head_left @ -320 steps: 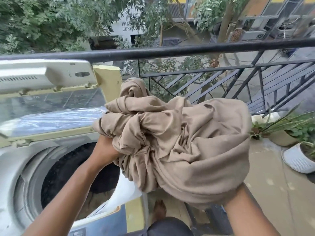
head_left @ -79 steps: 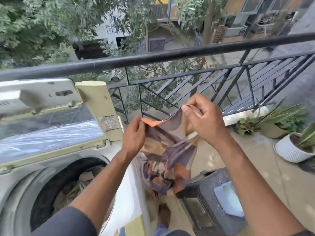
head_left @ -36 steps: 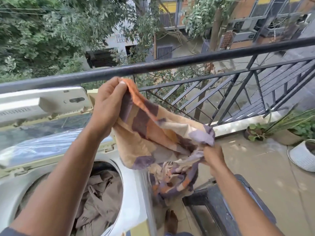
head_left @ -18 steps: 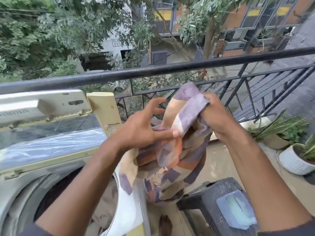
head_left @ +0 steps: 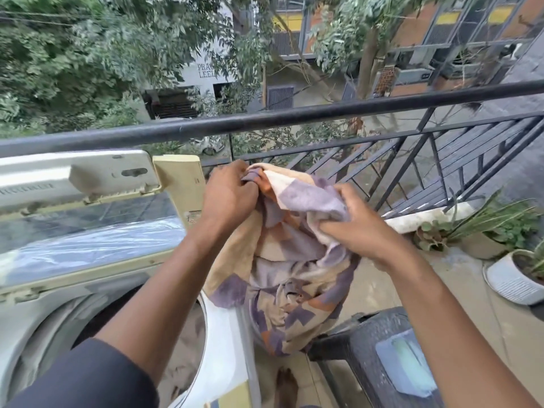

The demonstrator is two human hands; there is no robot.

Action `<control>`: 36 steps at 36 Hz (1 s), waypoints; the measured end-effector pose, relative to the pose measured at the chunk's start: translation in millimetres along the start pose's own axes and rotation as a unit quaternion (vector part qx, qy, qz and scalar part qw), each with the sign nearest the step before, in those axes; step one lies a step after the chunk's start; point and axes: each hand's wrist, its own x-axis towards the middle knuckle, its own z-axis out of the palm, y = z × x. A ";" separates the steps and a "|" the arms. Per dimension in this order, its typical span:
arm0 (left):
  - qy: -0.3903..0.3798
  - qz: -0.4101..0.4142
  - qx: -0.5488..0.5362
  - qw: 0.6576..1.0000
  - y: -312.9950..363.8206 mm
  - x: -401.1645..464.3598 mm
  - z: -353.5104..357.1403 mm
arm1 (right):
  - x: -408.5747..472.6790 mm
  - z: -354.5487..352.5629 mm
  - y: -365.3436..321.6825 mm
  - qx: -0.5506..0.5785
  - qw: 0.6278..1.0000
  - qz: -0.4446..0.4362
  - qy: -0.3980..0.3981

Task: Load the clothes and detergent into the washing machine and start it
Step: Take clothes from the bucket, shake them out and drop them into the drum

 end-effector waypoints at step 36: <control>-0.180 0.076 -0.155 0.968 -53.1 -64.6 55.7 | 10.7 -3.7 22.2 -0.377 0.912 0.090 0.131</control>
